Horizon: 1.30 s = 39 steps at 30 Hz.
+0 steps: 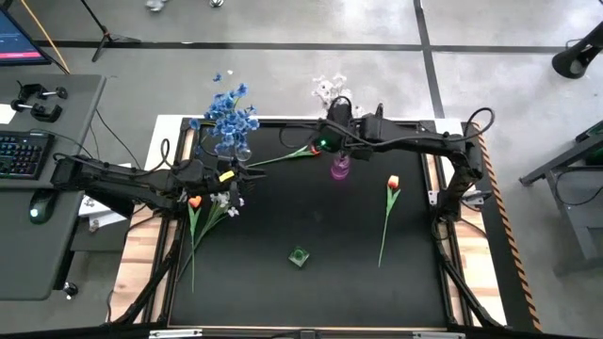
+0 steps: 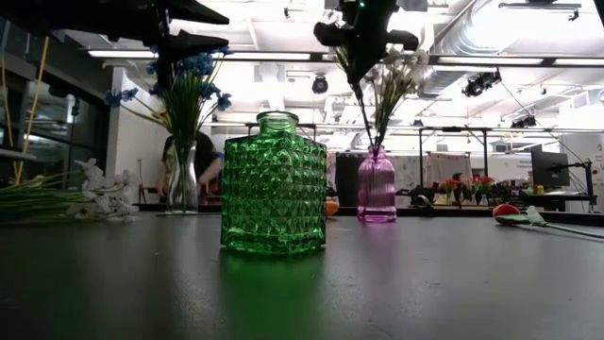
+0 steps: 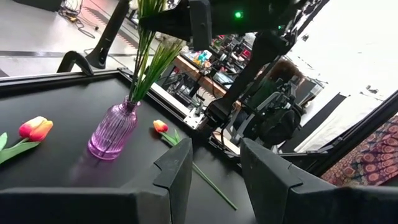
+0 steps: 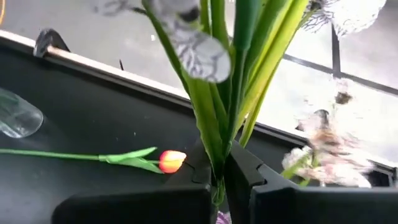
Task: Sort flowers into vase by color
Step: Put the top white flowers into the pink vase
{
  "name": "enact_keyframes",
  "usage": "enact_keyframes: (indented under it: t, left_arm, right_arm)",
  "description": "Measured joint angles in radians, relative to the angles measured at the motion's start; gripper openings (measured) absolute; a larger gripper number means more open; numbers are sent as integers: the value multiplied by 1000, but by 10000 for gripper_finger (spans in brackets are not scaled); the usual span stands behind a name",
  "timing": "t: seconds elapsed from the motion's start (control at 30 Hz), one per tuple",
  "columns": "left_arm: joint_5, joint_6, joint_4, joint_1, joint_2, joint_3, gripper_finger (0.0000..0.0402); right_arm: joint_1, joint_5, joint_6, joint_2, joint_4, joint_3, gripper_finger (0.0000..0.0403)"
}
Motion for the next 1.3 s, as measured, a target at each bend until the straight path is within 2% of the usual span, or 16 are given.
enact_keyframes:
  t: [0.33,0.53,0.73,0.9,1.1,1.3]
  left_arm:
    - [0,0,-5,0,0,0,122]
    - [0,0,-5,0,0,0,122]
    - [0,0,-6,0,0,0,122]
    - [0,0,-8,0,0,0,122]
    - [-7,0,-21,0,0,0,122]
    - [-7,0,-26,0,0,0,122]
  right_arm:
    - [37,-5,177,2,52,-167,0]
    - [63,34,264,0,114,-232,0]
    - [69,25,333,1,152,-302,0]
    - [73,19,319,0,160,-313,0]
    - [75,-11,223,0,190,-309,1]
    - [75,-19,235,0,199,-309,38]
